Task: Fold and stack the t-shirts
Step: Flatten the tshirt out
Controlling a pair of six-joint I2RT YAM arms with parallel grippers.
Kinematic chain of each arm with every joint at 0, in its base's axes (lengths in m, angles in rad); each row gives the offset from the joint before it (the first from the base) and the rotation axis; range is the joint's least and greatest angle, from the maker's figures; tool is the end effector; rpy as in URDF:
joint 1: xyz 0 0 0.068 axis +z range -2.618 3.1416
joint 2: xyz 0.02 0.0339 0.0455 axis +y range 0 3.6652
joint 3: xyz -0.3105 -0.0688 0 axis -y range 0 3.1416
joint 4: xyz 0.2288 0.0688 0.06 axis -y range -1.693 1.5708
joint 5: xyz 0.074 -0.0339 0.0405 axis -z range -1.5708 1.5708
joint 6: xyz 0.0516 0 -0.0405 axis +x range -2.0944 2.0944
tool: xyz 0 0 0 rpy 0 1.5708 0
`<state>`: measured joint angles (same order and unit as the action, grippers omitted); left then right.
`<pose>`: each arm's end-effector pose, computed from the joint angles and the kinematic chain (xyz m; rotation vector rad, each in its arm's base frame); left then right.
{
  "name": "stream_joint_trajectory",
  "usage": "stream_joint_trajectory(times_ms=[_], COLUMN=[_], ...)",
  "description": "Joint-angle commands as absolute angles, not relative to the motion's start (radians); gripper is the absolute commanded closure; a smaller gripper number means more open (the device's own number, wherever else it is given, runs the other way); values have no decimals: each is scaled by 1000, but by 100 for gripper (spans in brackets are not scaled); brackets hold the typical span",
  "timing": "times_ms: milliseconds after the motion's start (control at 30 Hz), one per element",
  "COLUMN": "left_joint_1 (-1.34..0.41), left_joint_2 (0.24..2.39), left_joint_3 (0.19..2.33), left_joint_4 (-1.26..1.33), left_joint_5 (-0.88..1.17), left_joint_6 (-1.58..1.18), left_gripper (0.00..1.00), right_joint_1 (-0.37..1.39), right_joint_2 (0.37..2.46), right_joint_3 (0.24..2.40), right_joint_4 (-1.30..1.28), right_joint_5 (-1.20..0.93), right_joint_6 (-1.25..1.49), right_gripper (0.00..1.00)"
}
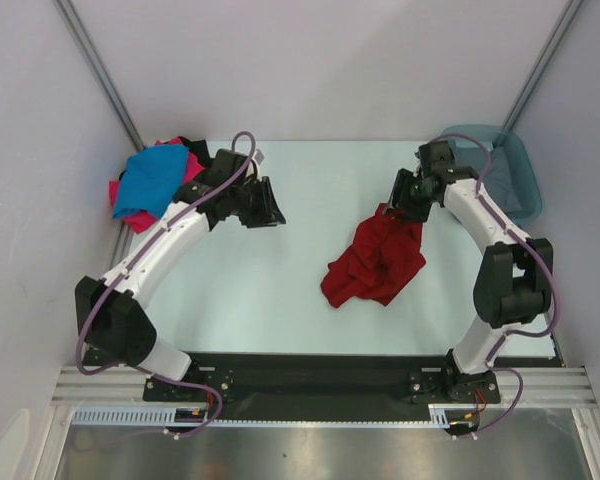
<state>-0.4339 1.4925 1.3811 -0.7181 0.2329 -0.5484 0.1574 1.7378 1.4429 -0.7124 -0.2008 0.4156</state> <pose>0.2796 -0.1427 0.3656 -0.0296 2.5022 -0.7160 0.3683 0.0689 0.3053 0.2614 2.6063 0.4672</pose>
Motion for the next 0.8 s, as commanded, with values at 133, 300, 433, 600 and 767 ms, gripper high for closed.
stream_joint_trajectory(times_ms=[133, 300, 433, 600, 767], left_joint_1=[-440, -440, -440, -439, -425], left_joint_2=[1542, 1568, 1574, 1562, 1548], left_joint_3=[1463, 1486, 1488, 1482, 1482], left_joint_4=[-727, -730, -735, -756, -773], left_joint_5=[271, 291, 298, 285, 271], left_joint_6=[-497, -480, -468, -443, -423], left_gripper=[65, 65, 65, 65, 65], right_joint_1=[193, 225, 233, 250, 268], right_joint_2=[1537, 1523, 1548, 1575, 1611], right_joint_3=[1451, 1376, 1335, 1315, 1290], right_joint_4=[-710, -680, -632, -588, -558], right_joint_5=[-264, -255, -255, -273, -276], right_joint_6=[575, 621, 641, 675, 710], right_gripper=[39, 39, 42, 48, 48])
